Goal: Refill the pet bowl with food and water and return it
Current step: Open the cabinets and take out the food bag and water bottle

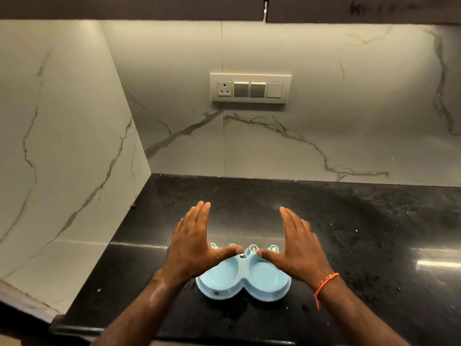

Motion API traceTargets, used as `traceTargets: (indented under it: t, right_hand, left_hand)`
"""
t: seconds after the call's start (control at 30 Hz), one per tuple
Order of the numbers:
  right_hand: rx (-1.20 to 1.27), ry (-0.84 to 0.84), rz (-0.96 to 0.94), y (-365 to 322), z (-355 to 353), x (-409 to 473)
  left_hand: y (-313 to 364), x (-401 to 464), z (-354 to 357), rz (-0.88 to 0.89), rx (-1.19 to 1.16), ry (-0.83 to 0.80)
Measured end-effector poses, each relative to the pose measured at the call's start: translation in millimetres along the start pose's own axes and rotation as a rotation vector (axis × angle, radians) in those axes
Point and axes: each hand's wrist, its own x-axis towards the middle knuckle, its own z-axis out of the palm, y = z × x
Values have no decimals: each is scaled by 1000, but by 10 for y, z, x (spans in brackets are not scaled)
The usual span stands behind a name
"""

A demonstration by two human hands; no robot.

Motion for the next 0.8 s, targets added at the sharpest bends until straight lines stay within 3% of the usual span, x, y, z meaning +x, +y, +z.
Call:
traceTargets:
  t: [0.33, 0.57, 0.8]
  right_hand:
    - [-135, 561, -230, -497, -1474, 331]
    - [-230, 730, -303, -780, -2495, 612]
    - [-501, 890, -365, -1022, -3054, 1143]
  left_hand:
    - [903, 482, -1350, 350, 115, 410]
    - [1562, 778, -2133, 496, 160, 558]
    - [2013, 1481, -2527, 619, 532, 691]
